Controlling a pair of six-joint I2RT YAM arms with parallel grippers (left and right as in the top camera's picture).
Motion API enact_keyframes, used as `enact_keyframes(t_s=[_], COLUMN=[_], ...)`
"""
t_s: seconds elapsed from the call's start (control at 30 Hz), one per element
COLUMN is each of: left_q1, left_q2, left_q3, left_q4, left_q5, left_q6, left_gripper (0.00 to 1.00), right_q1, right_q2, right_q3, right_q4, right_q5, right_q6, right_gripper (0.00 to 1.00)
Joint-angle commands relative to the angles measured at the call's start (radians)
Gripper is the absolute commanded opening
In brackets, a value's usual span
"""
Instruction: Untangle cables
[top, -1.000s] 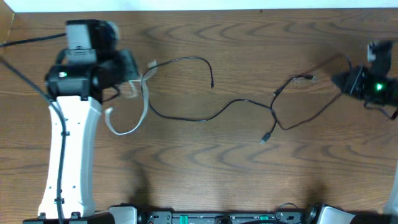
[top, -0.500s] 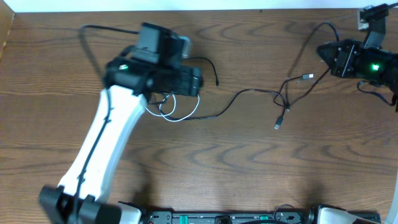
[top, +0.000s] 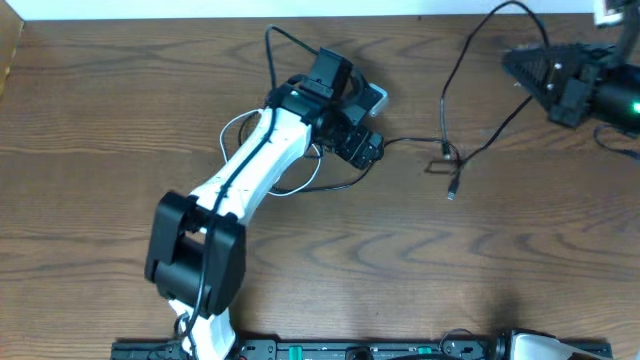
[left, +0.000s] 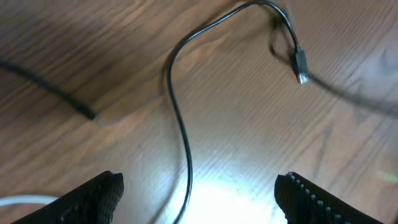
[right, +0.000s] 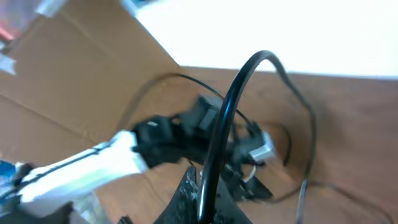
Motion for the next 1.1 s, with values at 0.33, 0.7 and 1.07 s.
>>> enact_keyframes(t_s=[0.33,0.7,1.07], left_q1=[-0.024,-0.024,-0.024], left_q2=[0.166,0.165,0.165], left_q3=[-0.009,-0.009,-0.009], left_q4=[0.043,0.028,-0.013], left_q5=[0.023,0.023,0.023], left_q6=[0.077,0.076,0.06], left_gripper=[0.79,0.79,0.79], right_q1=[-0.138,-0.439,-0.503], right_q2=[-0.01,0.12,0.561], right_q3=[0.207,0.212,0.314], right_q4=[0.043,0.336,0.601], right_q5=[0.024,0.216,0.319], right_q6=[0.08,0.235,0.336], right_gripper=[0.01,0.01,0.02])
